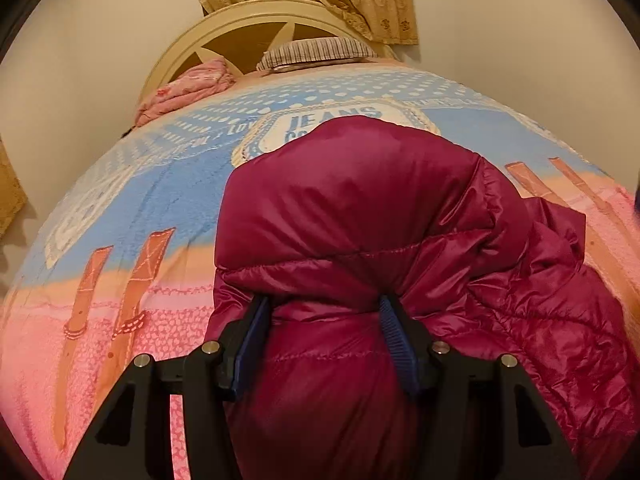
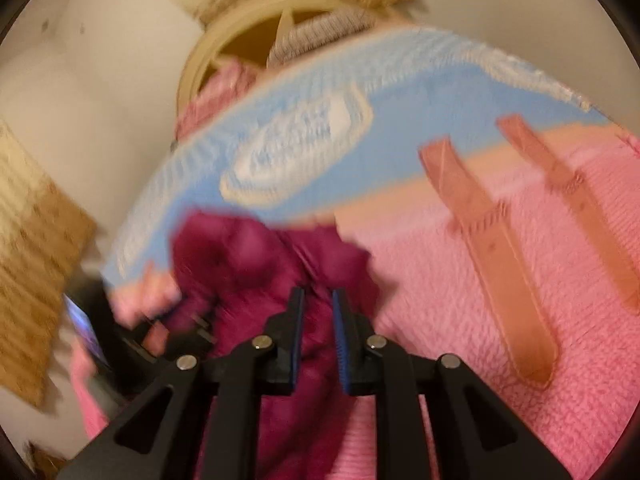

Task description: Fold large clothes

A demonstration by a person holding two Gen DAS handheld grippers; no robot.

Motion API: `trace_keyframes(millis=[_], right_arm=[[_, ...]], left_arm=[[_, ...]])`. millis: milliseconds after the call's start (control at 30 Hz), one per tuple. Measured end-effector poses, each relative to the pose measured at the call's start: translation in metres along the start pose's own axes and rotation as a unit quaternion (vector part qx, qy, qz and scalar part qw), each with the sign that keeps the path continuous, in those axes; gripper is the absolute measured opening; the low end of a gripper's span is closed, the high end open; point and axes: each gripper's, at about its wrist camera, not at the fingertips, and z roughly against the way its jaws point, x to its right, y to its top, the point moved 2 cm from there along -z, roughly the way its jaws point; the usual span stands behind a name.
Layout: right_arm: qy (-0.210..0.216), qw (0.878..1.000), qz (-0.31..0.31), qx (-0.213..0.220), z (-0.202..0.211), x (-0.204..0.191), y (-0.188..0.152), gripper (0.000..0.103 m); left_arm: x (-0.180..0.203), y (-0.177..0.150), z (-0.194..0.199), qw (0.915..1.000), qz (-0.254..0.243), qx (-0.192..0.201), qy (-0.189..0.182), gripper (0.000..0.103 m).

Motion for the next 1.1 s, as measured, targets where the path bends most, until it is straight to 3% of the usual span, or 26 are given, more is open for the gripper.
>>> trace_keyframes(millis=[100,200,267,367,433,533,600,733,1100], right_arm=[[0.048,0.997,-0.067,0.007,0.001,-0.021,0.024,0.019],[0.072,0.989,-0.131,-0.004,-0.027,-0.037,0.030,0.019],[0.042,0.987,-0.154,0.006,-0.047,-0.040,0.025,0.019],[-0.046,0.989,-0.142,0.015,-0.073,-0.027,0.011,0.019],[-0.065,0.986,-0.151,0.000,-0.085,-0.010,0.000,0.017],[-0.075,0.992,-0.102,0.005,-0.089,0.002,-0.013,0.011],[-0.109,0.994,-0.016,0.017,-0.089,-0.009,-0.021,0.011],[-0.166,0.980,0.102,0.034,-0.099,-0.029,-0.037,0.011],[-0.145,0.983,0.109,-0.002,-0.124,-0.019,-0.029,0.011]], left_arm=[[0.003,-0.001,0.002,0.9999,-0.006,0.004,0.015,0.060],[-0.003,-0.002,0.001,0.9999,0.005,0.002,0.010,0.060],[-0.007,-0.003,0.001,0.9999,0.014,0.002,0.007,0.060],[-0.009,-0.004,0.001,0.9998,0.018,0.005,0.005,0.060],[-0.010,-0.004,0.001,0.9998,0.020,0.006,0.003,0.061],[-0.009,-0.004,0.001,0.9998,0.017,0.006,0.004,0.061],[-0.007,-0.003,0.001,0.9999,0.016,0.006,0.003,0.061],[-0.007,-0.003,-0.001,0.9998,0.017,0.003,0.001,0.061],[-0.005,0.001,-0.013,0.9991,0.038,-0.016,0.011,0.066]])
